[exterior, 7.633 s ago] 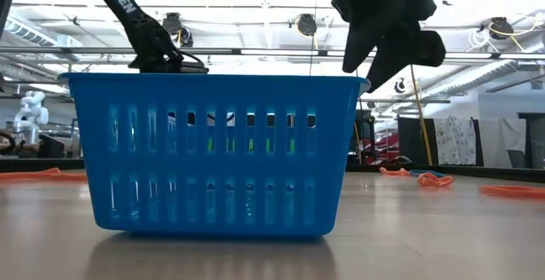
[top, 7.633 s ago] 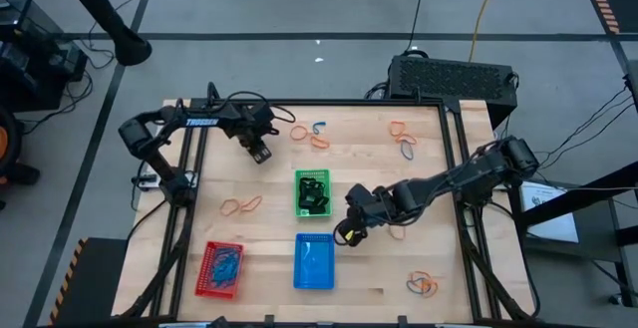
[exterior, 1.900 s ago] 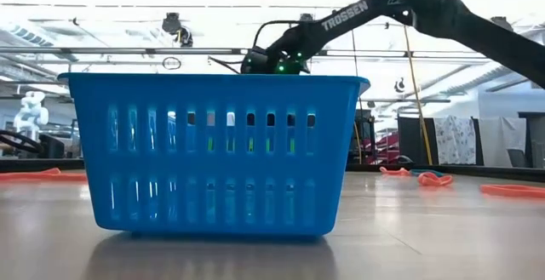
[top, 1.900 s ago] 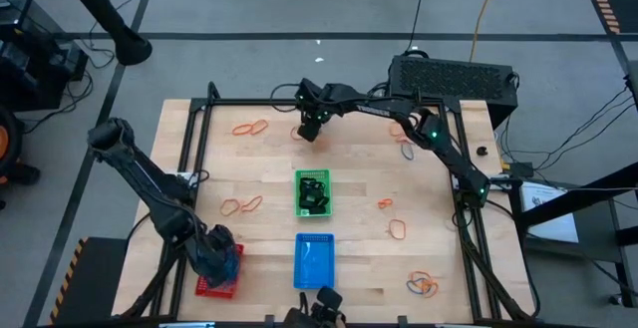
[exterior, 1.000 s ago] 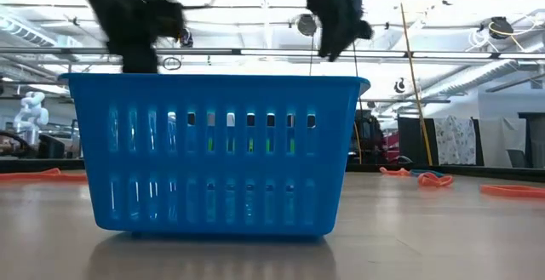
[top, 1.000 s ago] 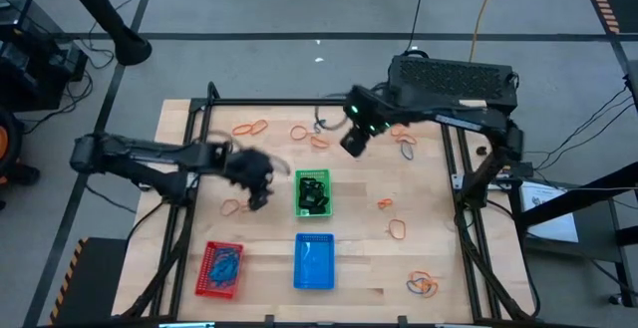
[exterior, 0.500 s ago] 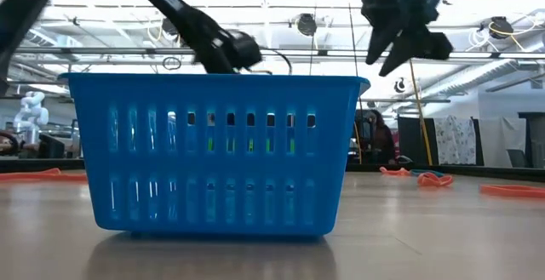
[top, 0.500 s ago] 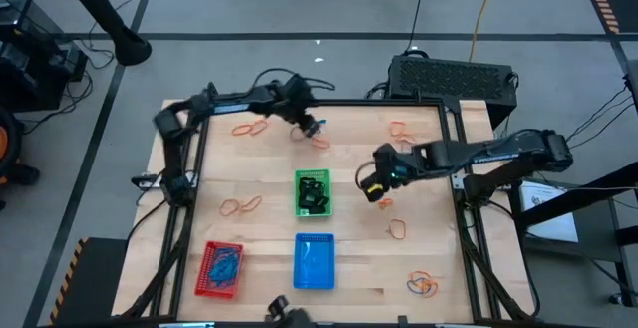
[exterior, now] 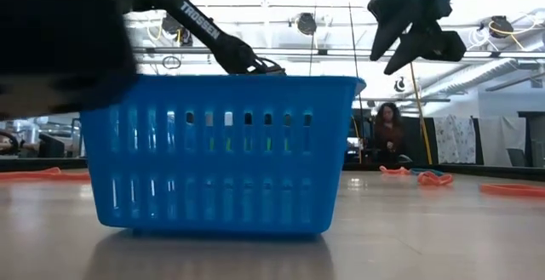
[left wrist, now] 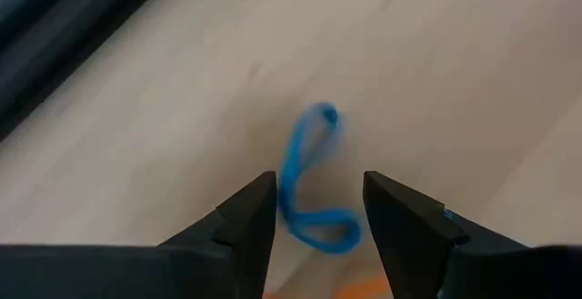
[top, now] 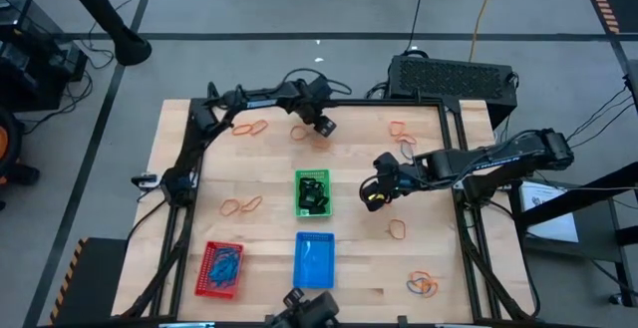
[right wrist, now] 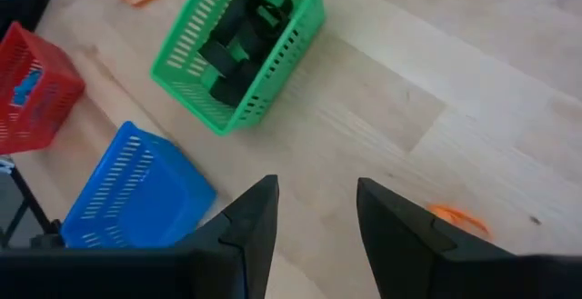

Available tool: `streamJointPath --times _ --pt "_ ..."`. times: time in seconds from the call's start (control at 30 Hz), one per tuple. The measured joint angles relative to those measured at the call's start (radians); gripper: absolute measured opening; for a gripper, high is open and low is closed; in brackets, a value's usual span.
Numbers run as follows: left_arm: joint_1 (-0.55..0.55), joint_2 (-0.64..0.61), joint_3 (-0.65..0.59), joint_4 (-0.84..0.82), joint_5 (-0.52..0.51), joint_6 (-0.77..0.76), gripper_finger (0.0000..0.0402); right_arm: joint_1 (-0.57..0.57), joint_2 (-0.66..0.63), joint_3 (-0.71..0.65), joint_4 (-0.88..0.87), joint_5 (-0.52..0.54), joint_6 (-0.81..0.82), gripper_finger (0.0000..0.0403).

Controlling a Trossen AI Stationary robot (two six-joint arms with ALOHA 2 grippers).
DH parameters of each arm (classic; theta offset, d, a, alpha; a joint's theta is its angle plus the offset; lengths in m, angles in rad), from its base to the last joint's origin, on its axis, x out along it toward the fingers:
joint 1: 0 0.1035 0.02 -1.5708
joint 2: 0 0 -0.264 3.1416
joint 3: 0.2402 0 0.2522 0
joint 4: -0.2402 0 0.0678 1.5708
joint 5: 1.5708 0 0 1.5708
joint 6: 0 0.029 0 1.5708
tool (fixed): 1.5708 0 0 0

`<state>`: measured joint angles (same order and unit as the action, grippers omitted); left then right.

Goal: Sort rubber bands into baskets
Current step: Put the blue rubberband into the red bin

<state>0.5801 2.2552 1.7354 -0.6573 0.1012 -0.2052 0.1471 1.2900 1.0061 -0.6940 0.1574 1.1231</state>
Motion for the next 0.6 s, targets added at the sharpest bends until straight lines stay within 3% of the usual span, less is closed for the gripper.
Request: streamJointPath --times 0.27,0.6 --pt "0.008 0.005 0.01 -0.014 -0.019 0.001 0.0173 0.005 0.0 0.0 0.043 0.0 -0.006 0.0144" --pt "0.043 0.015 0.011 -0.05 0.064 -0.025 0.0173 0.006 0.0 0.0 0.107 -0.004 -0.001 0.0144"
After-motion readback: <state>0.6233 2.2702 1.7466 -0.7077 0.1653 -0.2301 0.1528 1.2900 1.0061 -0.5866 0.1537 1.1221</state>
